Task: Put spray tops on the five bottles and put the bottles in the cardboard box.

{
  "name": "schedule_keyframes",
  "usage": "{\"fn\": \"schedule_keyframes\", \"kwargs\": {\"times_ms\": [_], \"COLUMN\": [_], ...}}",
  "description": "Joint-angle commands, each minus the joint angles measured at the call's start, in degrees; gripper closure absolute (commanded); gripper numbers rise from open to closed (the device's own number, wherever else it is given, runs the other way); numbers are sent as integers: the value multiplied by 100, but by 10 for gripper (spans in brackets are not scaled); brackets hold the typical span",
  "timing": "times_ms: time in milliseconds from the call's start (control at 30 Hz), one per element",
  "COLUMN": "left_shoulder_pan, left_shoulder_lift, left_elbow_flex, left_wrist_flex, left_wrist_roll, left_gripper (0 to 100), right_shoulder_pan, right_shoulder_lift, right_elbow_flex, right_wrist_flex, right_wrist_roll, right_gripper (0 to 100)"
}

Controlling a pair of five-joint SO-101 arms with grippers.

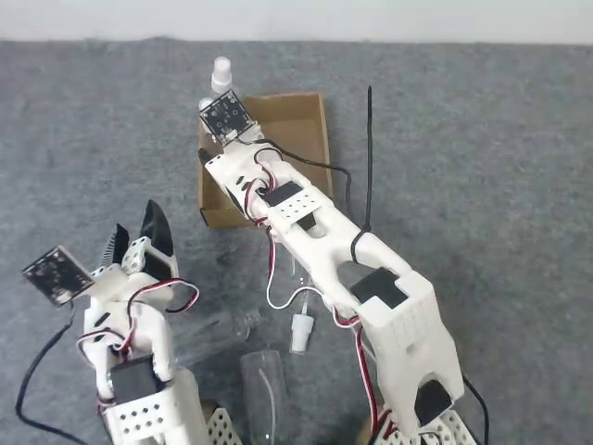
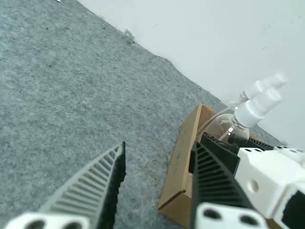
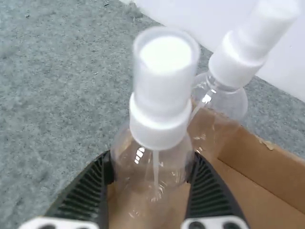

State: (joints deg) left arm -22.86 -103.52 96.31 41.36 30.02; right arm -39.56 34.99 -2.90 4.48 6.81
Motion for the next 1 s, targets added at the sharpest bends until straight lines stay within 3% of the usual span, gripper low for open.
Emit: {"fn": "schedule_keyframes", "kwargs": {"times_ms": [0,233,467,967], "left_shoulder_pan": [-9,-9,-9,-9], "left_shoulder_lift": [-105,-105,-105,-105], "left_elbow_flex": [-57,-48,-40,-31], "left_wrist_flex": [-167,-158,-158,-158], "left_wrist_roll": [-53,-53,-53,-316], "left_gripper": [794,794,794,794], "right_shoulder_pan": [4,22,22,31], "right_shoulder_lift": [4,-48,4,-48], "right_elbow_flex": [-105,-114,-105,-105], "right_wrist_flex": [22,312,347,356], "right_wrist_roll": [-18,-9,-18,9], "right_gripper": [987,980,819,811]}}
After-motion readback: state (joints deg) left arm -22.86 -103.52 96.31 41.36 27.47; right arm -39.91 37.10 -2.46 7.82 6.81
